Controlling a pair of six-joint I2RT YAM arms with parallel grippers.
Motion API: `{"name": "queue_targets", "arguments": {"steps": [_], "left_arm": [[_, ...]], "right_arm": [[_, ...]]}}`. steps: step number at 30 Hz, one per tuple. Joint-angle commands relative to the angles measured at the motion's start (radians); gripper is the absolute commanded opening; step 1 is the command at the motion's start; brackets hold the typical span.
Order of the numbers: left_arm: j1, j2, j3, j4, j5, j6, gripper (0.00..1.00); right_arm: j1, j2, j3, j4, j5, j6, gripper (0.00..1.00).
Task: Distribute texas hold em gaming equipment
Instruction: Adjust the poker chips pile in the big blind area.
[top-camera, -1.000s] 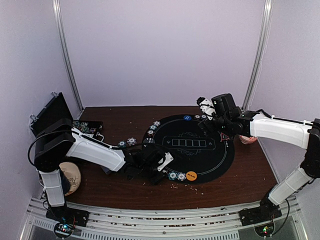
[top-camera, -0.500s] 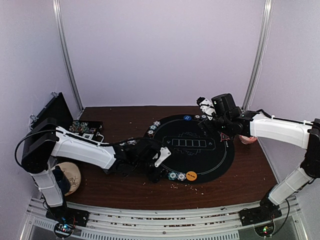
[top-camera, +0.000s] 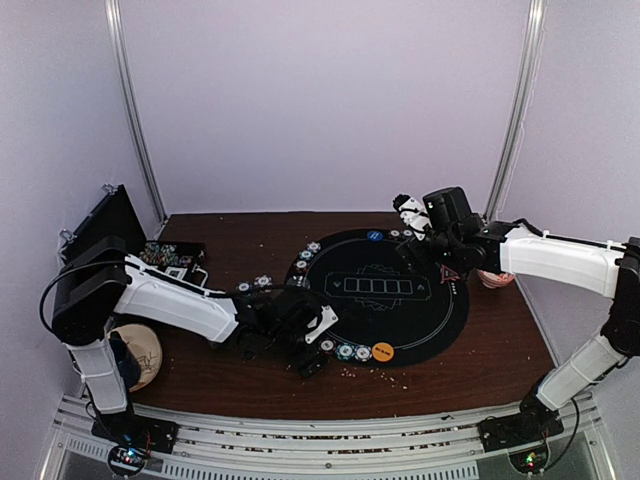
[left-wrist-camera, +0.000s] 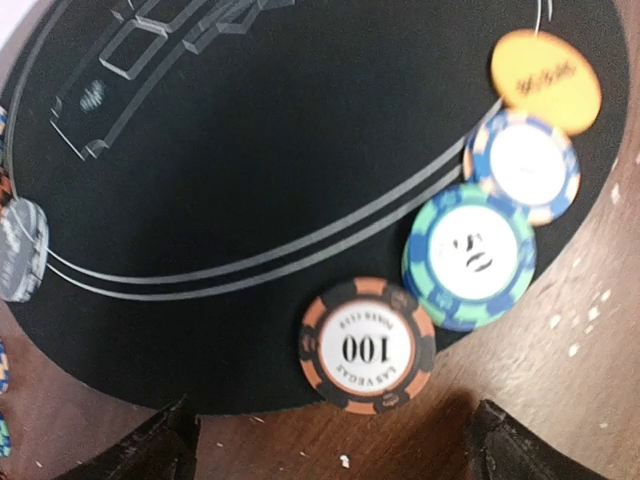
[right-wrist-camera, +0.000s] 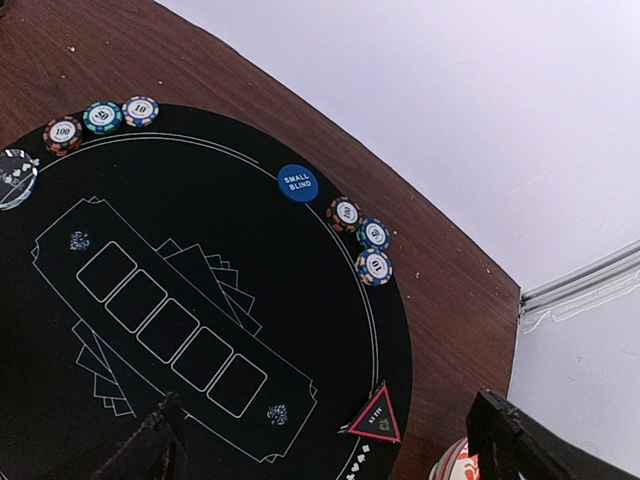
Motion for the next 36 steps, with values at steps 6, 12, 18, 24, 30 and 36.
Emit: {"name": "queue_targets", "arguments": {"steps": [6,12,18,24,30,36], "left_arm": [[0.002,0.048,0.038,-0.036,-0.043,0.005,0.98],[0.004,0.094,0.067,-0.074,-0.101,-0.003,0.98],[0.015,0.092,0.065,-0.087,-0.115,-0.017,0.98],[0.025,0.102,0.070,-0.084,-0.125,-0.024,0.97],[0.029,0.136,0.088,-0.077,-0.121,-0.030,0.97],[0.028,0.103,0.074,-0.066,-0.067,-0.021,0.97]], "right_arm": [[-0.004,-0.018,-0.005,-0.001,-0.008,0.000,1.00],[-0.003,-0.019,-0.005,-0.001,-0.008,0.001,1.00],[-0.004,-0.015,-0.005,0.000,-0.008,0.001,1.00],[-0.004,-0.017,-0.005,-0.001,-0.009,0.001,1.00],[-0.004,-0.016,-0.005,-0.001,-0.009,0.001,1.00],[-0.004,-0.020,-0.005,-0.002,-0.014,-0.001,1.00]]}}
